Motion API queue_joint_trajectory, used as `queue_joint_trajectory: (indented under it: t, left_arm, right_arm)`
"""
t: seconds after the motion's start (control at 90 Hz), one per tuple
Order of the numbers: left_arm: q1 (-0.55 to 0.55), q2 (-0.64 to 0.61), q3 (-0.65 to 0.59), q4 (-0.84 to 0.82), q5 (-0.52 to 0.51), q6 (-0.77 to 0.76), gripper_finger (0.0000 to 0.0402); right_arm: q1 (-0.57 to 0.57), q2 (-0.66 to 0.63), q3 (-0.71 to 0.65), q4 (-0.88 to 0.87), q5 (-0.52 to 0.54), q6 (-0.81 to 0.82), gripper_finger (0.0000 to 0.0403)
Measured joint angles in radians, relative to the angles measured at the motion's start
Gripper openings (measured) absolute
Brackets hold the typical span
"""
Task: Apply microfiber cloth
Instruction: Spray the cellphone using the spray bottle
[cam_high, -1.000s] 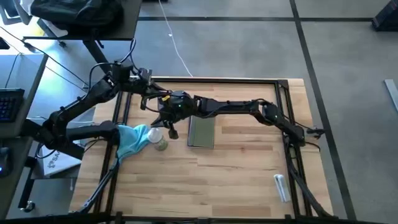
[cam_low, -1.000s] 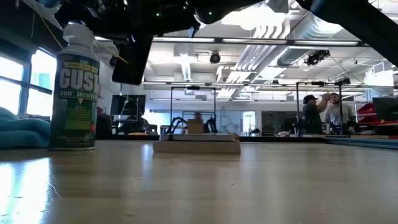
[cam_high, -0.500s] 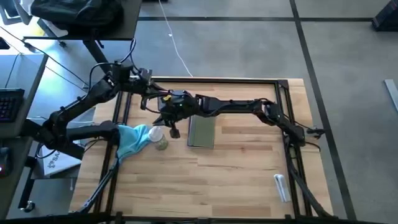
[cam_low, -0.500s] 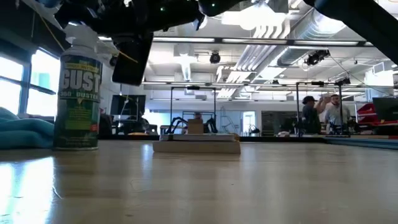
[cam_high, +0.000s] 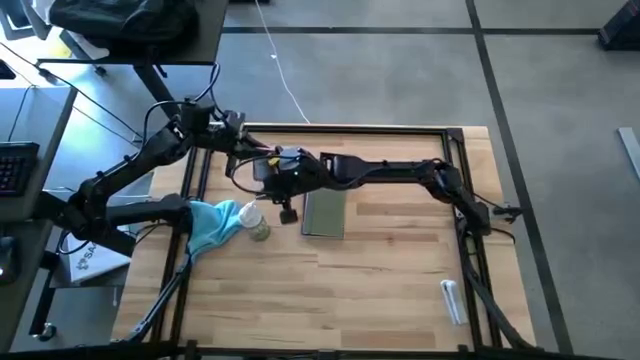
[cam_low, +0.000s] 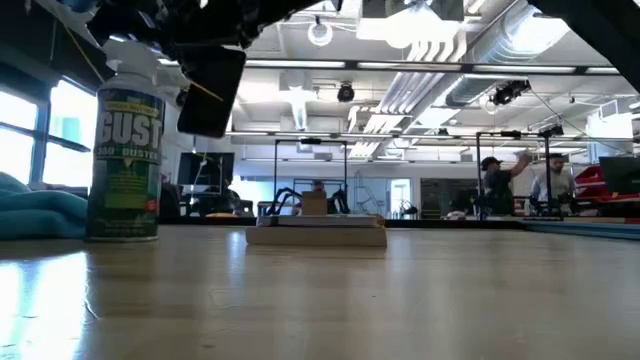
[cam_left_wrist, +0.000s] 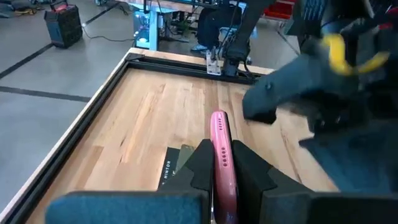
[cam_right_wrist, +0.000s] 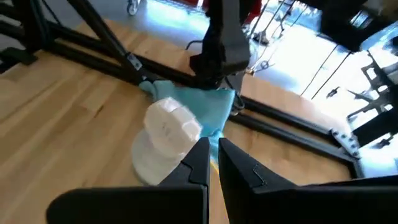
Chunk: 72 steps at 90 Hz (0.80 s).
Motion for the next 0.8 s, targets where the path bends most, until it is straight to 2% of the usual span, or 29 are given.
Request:
queue_joint_trajectory:
  t: [0.278, 0.378, 0.8]
  left_arm:
    - [0.000, 0.000, 0.000, -0.002, -0.002, -0.001, 0.0010]
    - [0.000, 0.000, 0.000, -0.004, -0.002, -0.001, 0.0010]
    - [0.001, -0.003, 0.000, -0.040, -0.021, 0.019, 0.0010]
  right_arm:
    - [-0.001, 0.060, -0.011, 0.029, 0.014, -0.007, 0.0000]
    - [-0.001, 0.062, -0.010, 0.071, 0.052, -0.027, 0.0000]
    - [-0.015, 0.058, -0.008, 0.114, 0.053, -0.078, 0.0000]
